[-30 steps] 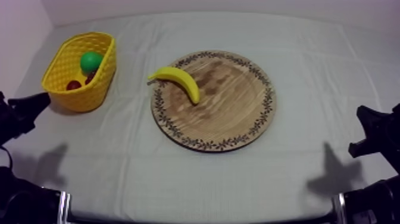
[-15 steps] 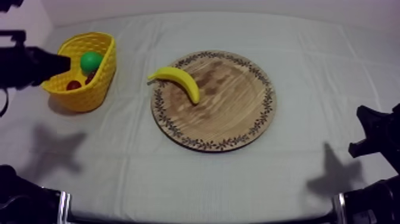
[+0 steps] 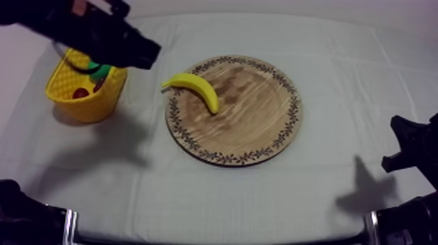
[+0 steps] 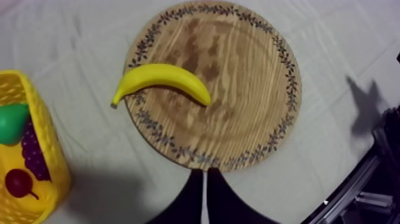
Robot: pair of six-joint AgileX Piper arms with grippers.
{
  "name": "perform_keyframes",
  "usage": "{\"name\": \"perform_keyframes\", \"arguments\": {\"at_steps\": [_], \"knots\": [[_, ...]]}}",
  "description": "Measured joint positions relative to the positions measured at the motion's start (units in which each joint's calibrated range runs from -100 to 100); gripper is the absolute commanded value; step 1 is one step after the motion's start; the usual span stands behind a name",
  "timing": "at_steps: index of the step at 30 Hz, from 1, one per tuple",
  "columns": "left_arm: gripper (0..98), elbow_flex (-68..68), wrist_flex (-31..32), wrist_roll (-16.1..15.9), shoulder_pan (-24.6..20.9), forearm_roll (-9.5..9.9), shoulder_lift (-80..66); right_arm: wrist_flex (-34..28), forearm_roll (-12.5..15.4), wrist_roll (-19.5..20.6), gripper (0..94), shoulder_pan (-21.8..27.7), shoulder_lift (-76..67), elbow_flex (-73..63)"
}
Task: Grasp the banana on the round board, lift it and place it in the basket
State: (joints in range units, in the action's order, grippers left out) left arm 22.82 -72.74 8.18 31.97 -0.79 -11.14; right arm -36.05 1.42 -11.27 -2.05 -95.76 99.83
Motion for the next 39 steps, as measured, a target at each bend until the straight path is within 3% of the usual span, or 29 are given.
{"name": "perform_keyframes", "arguments": {"at_steps": [8, 15, 20, 31, 34, 39], "knots": [[0.0, -11.63, -4.77, 0.68, 0.09, -3.01, 13.77, 0.00, 0.00, 0.00, 0.2, 0.00, 0.00, 0.00], [0.0, -16.44, -3.26, 6.15, 0.15, -3.25, 18.79, 0.00, 0.00, 0.00, 0.2, 0.00, 0.00, 0.00], [0.0, -17.58, -0.32, 13.36, -0.37, -3.37, 19.89, 0.00, 0.00, 0.00, 0.2, 0.00, 0.00, 0.00], [2.8, -19.62, -4.93, 36.96, -0.94, -3.05, 20.85, 0.00, 0.00, 0.00, 0.2, 0.00, 0.00, 0.00], [13.5, -20.08, -6.89, 42.06, -0.95, -3.11, 21.20, 0.00, 0.00, 0.00, 0.2, 0.00, 0.00, 0.00], [42.2, -21.75, -9.23, 47.99, -0.99, -3.32, 21.71, 0.00, 0.00, 0.00, 0.2, 0.00, 0.00, 0.00]]}}
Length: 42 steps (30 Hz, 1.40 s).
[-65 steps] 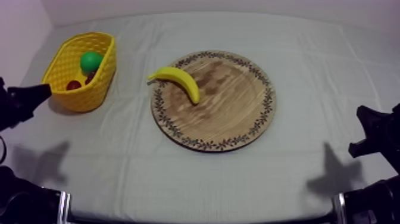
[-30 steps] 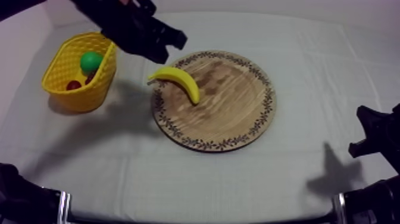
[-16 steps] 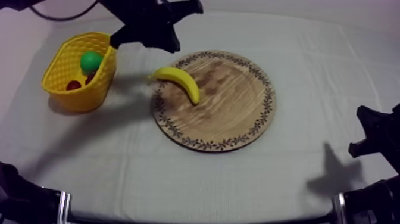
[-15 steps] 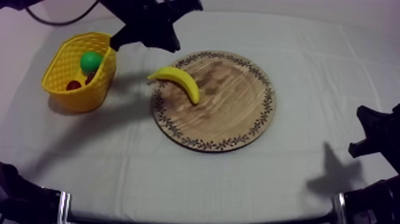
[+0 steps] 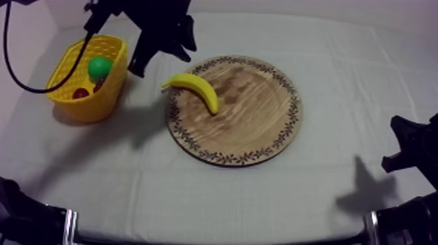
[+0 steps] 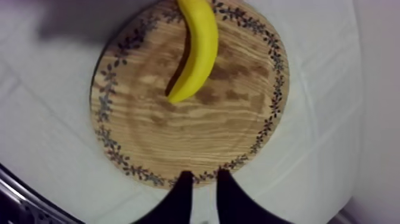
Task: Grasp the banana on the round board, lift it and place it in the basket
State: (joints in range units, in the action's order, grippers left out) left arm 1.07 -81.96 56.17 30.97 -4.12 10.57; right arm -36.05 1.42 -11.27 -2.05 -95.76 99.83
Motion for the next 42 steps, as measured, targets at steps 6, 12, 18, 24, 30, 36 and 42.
{"name": "perform_keyframes", "arguments": {"at_steps": [6, 12, 18, 24, 30, 36, 42], "knots": [[64.6, -2.83, -3.71, 1.41, -0.37, -0.60, 0.41, 0.00, 0.00, 0.00, 0.2, 0.00, 0.00, 0.00], [79.0, -4.39, -5.91, 2.00, -0.46, -1.23, 0.94, 0.06, 0.00, 0.03, 0.2, 0.00, 0.00, 0.00], [84.9, -5.61, -7.86, 2.62, -0.41, -0.69, 2.92, 0.06, 0.00, 0.00, 0.2, 0.00, 0.00, 0.00], [85.0, -5.46, -6.63, 2.14, -1.24, -1.15, 7.41, 0.06, 0.00, 0.00, 0.2, 0.00, 0.00, 0.00], [83.2, -6.91, -6.35, 0.40, -2.69, -2.23, 13.79, 0.06, 0.00, 0.00, 0.2, 0.00, 0.00, 0.00], [81.8, -8.00, -4.11, -2.56, -4.24, -3.27, 21.00, 0.06, 0.00, 0.00, 0.2, 0.00, 0.00, 0.00], [81.7, -10.02, -2.48, -4.88, -4.85, -4.37, 27.29, 0.06, 0.00, 0.00, 0.2, 0.00, 0.00, 0.00]]}}
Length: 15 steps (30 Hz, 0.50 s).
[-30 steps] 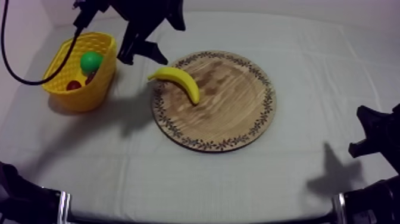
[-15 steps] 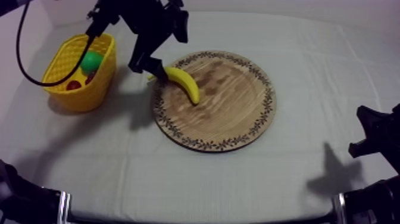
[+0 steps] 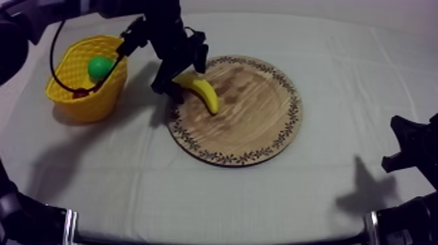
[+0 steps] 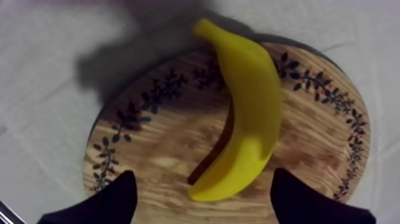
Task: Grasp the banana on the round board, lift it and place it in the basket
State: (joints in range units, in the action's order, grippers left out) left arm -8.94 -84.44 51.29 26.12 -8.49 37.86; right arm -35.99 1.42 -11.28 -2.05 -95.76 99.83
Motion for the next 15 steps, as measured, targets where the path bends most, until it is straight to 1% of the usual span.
{"name": "perform_keyframes", "arguments": {"at_steps": [4, 10, 12, 15], "knots": [[81.8, -3.02, 0.39, -1.09, -0.05, -0.18, 3.72, 0.00, 0.00, 0.00, 0.2, 0.00, 0.00, 0.00], [79.9, -6.46, 0.63, -1.89, -0.10, -0.94, 7.14, 0.00, 0.00, 0.13, 0.2, 0.00, 0.00, 0.00], [77.2, -7.06, 0.63, -2.07, -0.26, -1.05, 8.02, 0.00, 0.00, 0.13, 0.2, 0.00, 0.00, 0.00], [69.1, -7.39, 0.63, -2.48, -0.62, -1.10, 8.94, 0.00, 0.00, 0.10, 0.2, 0.00, 0.00, 0.00]]}}
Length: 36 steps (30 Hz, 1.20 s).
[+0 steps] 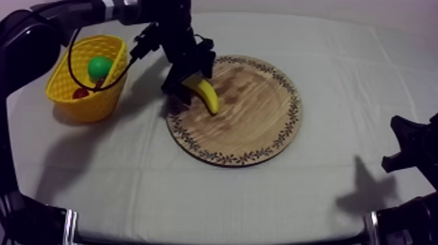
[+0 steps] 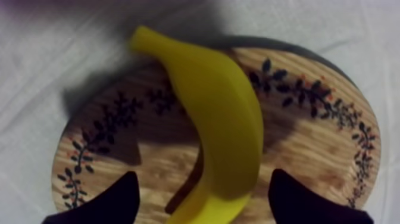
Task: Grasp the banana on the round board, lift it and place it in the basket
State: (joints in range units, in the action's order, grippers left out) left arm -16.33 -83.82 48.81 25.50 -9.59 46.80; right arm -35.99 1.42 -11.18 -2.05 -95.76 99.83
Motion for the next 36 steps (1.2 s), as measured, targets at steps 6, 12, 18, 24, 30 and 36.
{"name": "perform_keyframes", "arguments": {"at_steps": [6, 12, 18, 24, 30, 36], "knots": [[36.0, -0.62, -0.21, -1.45, -0.42, -0.18, 0.79, 0.00, 0.00, 0.00, 0.2, 0.00, 0.00, 0.00], [19.6, -0.96, -0.21, -2.96, -0.63, -0.31, 0.91, 0.00, 0.00, -0.03, 0.2, 0.00, 0.00, 0.00], [17.7, 0.26, 0.86, -4.04, -0.75, -0.32, 0.41, 0.00, 0.00, -0.03, 0.2, 0.00, 0.00, 0.00], [17.3, 1.85, 1.78, -4.69, -0.75, 0.24, -1.94, -0.06, 0.00, -0.03, 0.2, 0.00, 0.00, 0.00], [17.7, 2.18, 1.79, -5.00, -0.75, 0.76, -6.56, -0.06, 0.00, -0.03, 0.2, 0.00, 0.00, 0.00], [17.7, 1.02, 1.63, -5.98, -0.43, 1.46, -12.21, -0.06, 0.00, -0.03, 0.2, 0.00, 0.00, 0.00]]}}
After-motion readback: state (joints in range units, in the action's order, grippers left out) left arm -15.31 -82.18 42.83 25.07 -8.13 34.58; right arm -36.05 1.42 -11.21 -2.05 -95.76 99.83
